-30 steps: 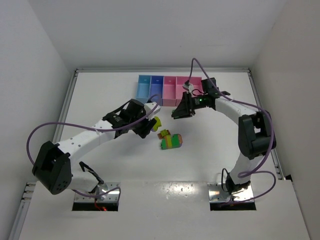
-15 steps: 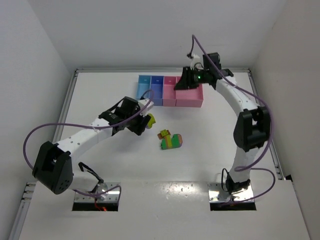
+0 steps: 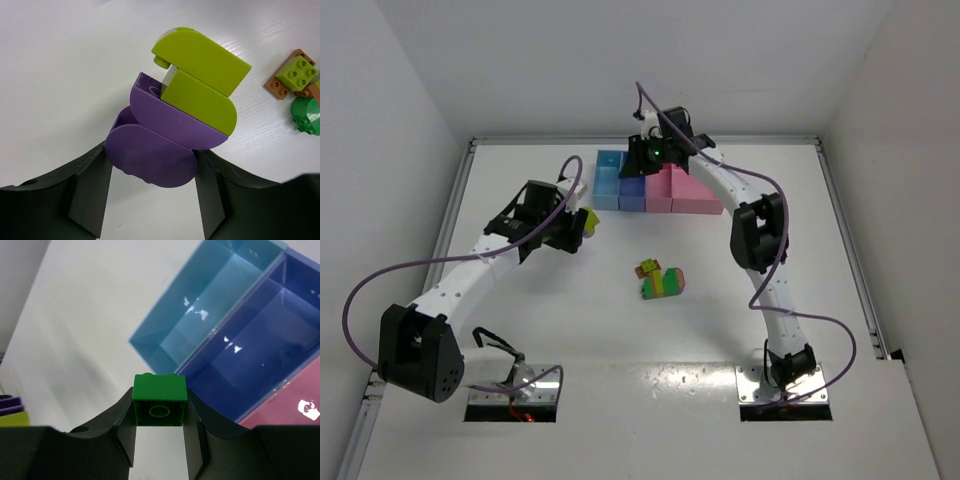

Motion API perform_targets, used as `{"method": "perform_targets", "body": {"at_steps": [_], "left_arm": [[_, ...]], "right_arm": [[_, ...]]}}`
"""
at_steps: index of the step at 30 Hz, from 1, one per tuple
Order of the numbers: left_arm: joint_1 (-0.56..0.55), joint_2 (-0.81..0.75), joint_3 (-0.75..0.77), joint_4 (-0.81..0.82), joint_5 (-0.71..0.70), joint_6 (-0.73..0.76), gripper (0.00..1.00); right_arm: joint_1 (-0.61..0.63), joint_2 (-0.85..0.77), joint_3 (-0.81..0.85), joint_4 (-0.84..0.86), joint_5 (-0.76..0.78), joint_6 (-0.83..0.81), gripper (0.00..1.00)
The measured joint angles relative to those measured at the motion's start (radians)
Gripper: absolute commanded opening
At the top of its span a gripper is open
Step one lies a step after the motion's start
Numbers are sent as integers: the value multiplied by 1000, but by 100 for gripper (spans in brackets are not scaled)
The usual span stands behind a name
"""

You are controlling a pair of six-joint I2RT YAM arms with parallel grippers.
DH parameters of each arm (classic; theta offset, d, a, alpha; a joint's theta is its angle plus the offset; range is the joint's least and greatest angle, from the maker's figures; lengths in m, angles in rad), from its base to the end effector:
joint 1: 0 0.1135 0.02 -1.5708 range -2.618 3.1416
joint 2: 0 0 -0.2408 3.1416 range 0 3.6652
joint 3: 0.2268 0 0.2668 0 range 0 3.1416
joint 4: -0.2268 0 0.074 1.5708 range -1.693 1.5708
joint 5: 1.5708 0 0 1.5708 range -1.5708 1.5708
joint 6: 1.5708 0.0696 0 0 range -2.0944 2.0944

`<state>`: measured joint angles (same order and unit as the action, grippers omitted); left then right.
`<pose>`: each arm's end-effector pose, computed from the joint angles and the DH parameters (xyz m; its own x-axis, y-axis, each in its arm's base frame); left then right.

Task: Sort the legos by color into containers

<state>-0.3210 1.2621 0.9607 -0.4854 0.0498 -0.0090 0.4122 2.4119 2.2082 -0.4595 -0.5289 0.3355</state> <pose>0.2971 -0.1024 0.2214 -0.6750 0.2150 -0.7058 0.3424 0.9386 -0.0416 0.5099 0.2613 0.1976 -0.7665 -0.0249 -0.6418 -0.4849 0.6777 0.5528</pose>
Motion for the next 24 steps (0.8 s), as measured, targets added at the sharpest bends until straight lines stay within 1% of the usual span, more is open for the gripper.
{"method": "perform_targets", "body": {"at_steps": [3,7,13,15,16,18,19,21,22,23,24], "left_arm": [[23,0,0,-5,8,-3,11],[30,0,1,-6,27,-4,11],[30,28,14,1,74,-13,11],[30,54,27,3,91,-22,11],[30,66,35,5,98,-26,11],[30,93,55,8,114,-30,11],[30,106,67,12,121,-31,11],[30,124,85,16,130,-35,11],[30,131,93,19,135,-37,11],[30,137,100,23,140,-39,11],[30,140,105,24,143,-41,11]], "right_arm": [[2,11,0,-16,47,8,0],[-58,-19,-18,-16,119,-15,0],[-221,-185,-229,-41,224,-89,0],[-269,-222,-290,-52,247,-109,0],[-283,-230,-311,-56,254,-116,2],[-294,-233,-346,-68,263,-128,10],[-292,-232,-362,-74,262,-132,24],[-280,-232,-386,-92,259,-138,37],[-273,-230,-390,-100,256,-140,46],[-267,-227,-392,-103,252,-142,61],[-263,-224,-392,-104,248,-144,71]]}}
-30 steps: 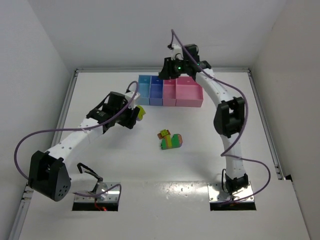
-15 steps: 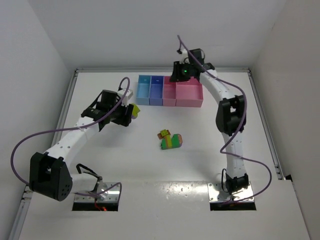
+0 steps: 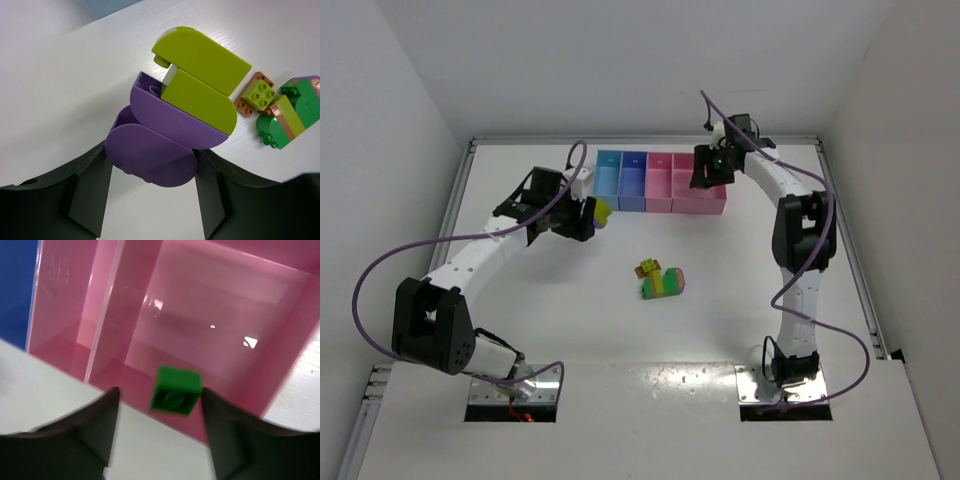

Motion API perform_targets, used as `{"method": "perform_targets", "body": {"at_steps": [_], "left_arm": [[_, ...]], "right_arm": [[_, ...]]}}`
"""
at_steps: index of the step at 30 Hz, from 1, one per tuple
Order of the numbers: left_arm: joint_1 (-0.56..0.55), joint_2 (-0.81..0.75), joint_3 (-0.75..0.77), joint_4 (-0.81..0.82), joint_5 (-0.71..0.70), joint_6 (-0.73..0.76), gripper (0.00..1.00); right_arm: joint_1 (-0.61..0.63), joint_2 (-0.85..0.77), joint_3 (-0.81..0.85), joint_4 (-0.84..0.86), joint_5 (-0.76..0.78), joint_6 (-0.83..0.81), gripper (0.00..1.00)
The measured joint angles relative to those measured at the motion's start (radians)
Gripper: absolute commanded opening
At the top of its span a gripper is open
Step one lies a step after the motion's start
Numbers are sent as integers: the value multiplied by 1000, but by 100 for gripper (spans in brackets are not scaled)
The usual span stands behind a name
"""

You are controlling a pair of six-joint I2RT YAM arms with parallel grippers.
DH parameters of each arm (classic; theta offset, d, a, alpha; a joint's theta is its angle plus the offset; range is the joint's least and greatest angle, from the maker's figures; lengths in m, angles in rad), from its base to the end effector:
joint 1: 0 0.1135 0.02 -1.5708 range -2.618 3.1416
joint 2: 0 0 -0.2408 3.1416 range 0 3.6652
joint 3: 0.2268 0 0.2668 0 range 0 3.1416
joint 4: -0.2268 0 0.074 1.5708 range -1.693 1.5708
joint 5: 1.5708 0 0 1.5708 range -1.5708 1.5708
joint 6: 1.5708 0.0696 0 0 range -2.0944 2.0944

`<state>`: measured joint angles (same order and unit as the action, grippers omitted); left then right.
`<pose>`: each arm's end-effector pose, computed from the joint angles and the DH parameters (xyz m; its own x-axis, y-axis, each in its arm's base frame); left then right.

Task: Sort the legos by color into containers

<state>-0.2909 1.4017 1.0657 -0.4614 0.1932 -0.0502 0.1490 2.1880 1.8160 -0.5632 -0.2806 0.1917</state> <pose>0.3258 -0.1115 0.2200 -0.7052 0.1597 -0.6908 0.3751 0.9108 -0.1723 0.4985 0.0943 0.1579 -0.8394 0.0591 -0.5403 -0.1480 0.9316 0.3319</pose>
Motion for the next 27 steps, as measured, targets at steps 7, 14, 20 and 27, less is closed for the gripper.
{"method": "perform_targets", "body": {"at_steps": [7,14,20,27], "left_arm": [[-6,5,6,6,30,-11,11],[-59,1,5,16,60,-5,11],[-96,-3,8,23,91,-3,11],[-119,-3,37,16,80,0,11]], "right_arm": [[21,1,26,-11,-109,1,91],[82,-153,-61,85,-558,125,92],[199,-215,-198,259,-875,285,94],[246,-170,-220,300,-949,379,94]]}}
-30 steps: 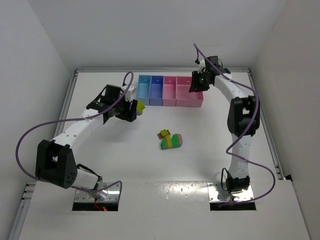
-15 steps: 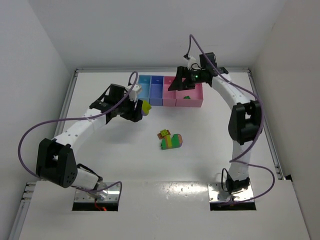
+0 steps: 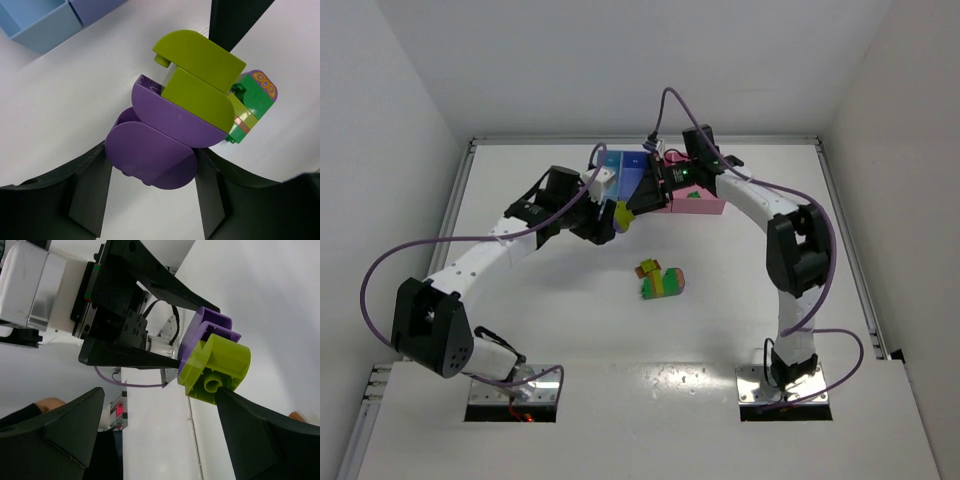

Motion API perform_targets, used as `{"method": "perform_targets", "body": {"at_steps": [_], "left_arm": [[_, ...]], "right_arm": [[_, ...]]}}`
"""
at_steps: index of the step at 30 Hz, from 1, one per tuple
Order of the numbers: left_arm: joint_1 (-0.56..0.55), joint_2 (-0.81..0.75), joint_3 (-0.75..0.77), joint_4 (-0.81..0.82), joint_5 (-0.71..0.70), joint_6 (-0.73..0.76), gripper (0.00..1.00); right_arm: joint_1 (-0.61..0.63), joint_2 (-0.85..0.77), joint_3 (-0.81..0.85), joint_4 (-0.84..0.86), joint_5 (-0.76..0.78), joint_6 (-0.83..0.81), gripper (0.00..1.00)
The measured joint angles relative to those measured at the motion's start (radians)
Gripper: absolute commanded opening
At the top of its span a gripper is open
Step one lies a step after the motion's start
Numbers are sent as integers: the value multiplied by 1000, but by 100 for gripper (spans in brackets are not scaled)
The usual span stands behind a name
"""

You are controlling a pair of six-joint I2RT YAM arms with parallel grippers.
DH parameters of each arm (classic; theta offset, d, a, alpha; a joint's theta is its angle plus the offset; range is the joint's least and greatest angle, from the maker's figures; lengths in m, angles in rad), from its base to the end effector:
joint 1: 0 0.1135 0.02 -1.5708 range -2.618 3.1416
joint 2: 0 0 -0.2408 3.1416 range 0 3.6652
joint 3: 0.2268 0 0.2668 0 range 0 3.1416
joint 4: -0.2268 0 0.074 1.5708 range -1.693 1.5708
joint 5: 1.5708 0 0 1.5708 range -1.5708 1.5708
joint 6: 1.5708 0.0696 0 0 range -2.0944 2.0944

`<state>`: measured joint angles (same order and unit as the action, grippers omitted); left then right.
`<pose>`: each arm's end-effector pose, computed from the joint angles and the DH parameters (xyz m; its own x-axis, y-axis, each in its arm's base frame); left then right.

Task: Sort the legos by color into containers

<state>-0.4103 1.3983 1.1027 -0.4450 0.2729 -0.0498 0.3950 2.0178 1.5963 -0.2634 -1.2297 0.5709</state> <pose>0.3125 -0.1564 0.2372 -0.6462 0.2288 -0.7281 0.5350 0.8161 -0.2184 0.4004 0.2380 0.2175 -0.9249 -0.1897 -0.3295 -0.3596 0.1550 0.9201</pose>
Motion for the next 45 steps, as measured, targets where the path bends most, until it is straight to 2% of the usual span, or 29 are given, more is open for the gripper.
{"method": "perform_targets", "body": {"at_steps": [6,10,14,24,28,37,38,41,42,45], "left_arm": [[-17,0,3,-3,-27,4,11],[-18,0,4,-2,-35,9,11],[-24,-6,4,-1,-35,13,11],[-26,-24,4,7,-42,16,11],[-33,-24,4,8,-45,16,11],[-40,-5,45,17,-49,16,11],[-41,-1,50,18,-49,16,11],[-43,5,59,21,-50,16,11],[-44,8,61,22,-50,16,11],[-49,14,61,18,-64,27,11]], "right_arm": [[-2,10,0,7,2,34,92],[-10,24,1,16,13,45,80],[-35,30,3,18,28,51,78],[-111,30,6,21,51,55,78],[-82,30,5,31,47,65,81],[-13,36,5,46,33,77,80],[-13,41,5,46,31,77,77],[-13,56,6,46,31,80,50],[-13,60,6,46,30,80,35],[-13,67,6,42,30,106,17]]}}
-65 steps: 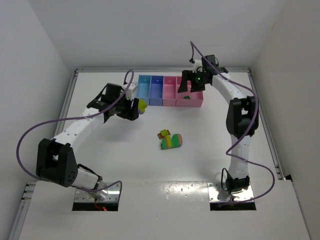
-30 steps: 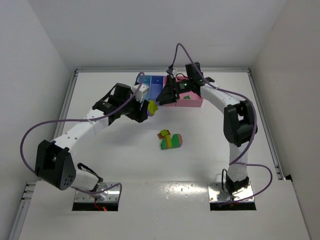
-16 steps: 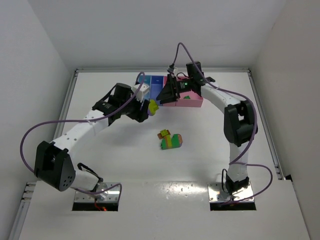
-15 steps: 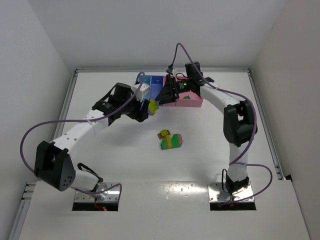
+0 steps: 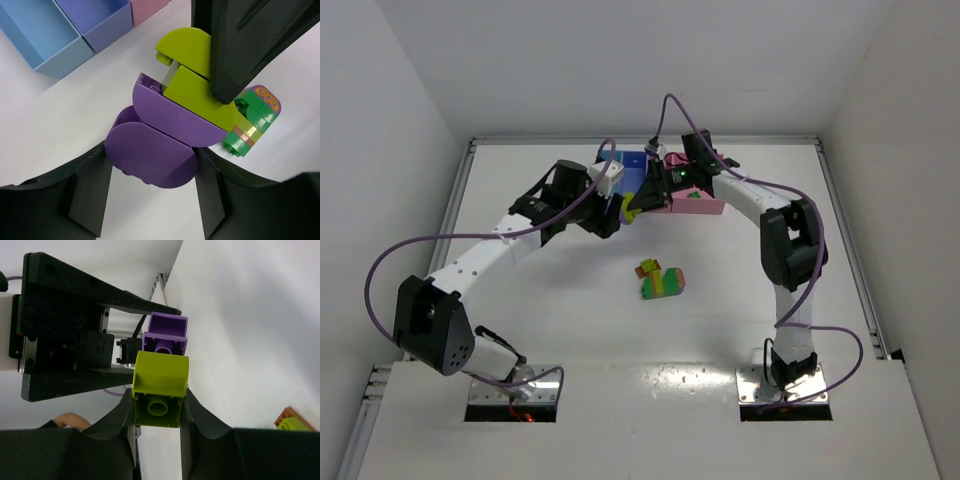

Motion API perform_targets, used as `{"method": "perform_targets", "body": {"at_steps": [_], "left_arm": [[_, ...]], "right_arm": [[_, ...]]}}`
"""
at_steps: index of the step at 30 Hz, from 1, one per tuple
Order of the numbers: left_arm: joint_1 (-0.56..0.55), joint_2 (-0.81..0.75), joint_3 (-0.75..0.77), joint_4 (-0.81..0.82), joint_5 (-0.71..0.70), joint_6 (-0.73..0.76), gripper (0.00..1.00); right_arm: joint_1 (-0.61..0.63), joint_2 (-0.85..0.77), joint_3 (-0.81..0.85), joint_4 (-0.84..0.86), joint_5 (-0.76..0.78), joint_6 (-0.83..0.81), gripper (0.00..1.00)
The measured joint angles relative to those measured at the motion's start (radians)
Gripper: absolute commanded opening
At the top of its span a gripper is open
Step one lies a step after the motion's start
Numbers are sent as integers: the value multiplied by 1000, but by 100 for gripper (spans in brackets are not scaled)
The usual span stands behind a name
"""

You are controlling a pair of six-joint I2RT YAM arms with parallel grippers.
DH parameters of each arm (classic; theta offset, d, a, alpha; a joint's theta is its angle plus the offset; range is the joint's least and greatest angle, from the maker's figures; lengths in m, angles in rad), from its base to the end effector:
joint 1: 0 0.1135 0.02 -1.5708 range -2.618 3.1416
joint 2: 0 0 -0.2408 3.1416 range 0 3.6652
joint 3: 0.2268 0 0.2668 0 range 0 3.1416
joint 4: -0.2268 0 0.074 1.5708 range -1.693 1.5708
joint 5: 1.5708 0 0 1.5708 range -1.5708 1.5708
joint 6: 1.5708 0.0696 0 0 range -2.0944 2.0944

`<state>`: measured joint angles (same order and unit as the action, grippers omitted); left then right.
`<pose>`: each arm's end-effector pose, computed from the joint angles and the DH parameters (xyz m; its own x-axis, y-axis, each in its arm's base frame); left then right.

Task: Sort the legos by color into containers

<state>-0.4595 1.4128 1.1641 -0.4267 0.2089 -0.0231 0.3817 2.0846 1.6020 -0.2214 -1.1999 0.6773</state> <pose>0.3160 -0.1725 0.2566 -0.5736 0.2586 -0.7773 0.5658 0.8112 -0.1476 0.4140 0.2361 0.1915 -0.9659 -0.1429 -0.2159 -0.2425 0.2070 0.9478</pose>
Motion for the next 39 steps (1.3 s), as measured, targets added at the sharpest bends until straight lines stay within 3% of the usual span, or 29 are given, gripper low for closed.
{"method": "perform_targets", "body": {"at_steps": [1,4,9,17,22,29,35,39], "left_arm": [[-1,1,0,-1,-3,4,11],[-2,4,0,2,-6,7,11],[-6,0,-31,53,-7,2,11],[13,-49,-137,10,-24,-5,11],[61,-52,-138,9,-18,-16,11],[170,-25,-138,20,130,-78,12],[223,117,-117,21,176,-151,11],[306,175,-85,38,324,-230,10]], "right_arm": [[0,1,0,-2,3,7,8],[-8,2,0,3,2,18,0],[-36,2,-3,11,-8,19,0],[-200,1,10,8,55,-10,0],[-196,28,110,10,73,-15,0],[-142,34,95,29,47,-14,0],[-146,-3,-31,25,43,-15,0],[-157,-73,-96,15,42,-31,0]]}}
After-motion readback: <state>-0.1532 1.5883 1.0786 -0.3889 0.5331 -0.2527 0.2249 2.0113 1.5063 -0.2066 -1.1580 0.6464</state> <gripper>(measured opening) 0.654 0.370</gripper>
